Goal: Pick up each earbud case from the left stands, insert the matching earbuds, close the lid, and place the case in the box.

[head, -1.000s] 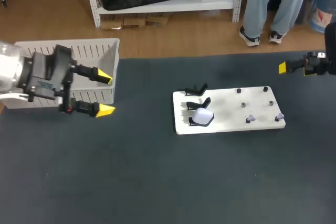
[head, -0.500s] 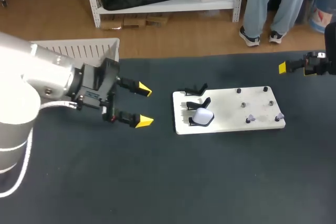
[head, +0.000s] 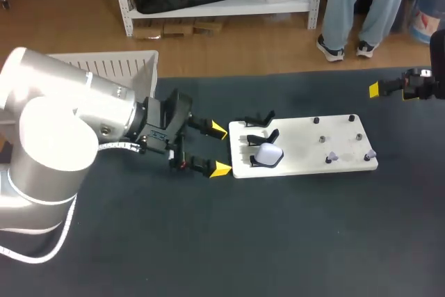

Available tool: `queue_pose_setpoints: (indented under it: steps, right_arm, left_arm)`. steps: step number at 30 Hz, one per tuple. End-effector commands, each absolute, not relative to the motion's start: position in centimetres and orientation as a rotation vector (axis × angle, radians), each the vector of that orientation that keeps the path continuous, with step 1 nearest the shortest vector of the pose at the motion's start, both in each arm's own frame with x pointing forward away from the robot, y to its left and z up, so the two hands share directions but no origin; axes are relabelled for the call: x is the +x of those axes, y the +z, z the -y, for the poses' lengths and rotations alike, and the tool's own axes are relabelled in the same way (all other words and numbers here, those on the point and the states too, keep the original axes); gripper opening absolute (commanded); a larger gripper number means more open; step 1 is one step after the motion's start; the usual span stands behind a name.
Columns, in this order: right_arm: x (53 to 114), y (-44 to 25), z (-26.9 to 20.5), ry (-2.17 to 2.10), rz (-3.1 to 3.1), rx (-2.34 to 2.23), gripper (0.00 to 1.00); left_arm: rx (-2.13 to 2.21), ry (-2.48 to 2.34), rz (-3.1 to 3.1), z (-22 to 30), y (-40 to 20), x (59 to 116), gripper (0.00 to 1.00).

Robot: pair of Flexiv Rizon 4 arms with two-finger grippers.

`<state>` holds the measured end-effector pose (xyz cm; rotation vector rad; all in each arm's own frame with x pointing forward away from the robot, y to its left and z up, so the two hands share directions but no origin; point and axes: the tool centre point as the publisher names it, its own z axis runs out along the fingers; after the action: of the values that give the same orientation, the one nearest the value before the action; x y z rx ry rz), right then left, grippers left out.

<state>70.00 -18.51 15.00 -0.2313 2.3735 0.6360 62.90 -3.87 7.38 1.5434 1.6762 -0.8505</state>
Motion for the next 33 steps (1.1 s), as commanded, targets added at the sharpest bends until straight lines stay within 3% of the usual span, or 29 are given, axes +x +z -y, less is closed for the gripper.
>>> queue_pose_setpoints:
  steps: [1,33]
  right_arm:
    - [70.0,15.0,18.5,0.636,-2.374,-0.231,1.0]
    - [70.0,15.0,18.5,0.636,-2.374,-0.231,1.0]
  left_arm:
    - [1.542,-0.848,-1.678,3.9,7.3,62.9,1.0]
    - [1.479,-0.925,-1.666,6.3,5.8,64.1,1.0]
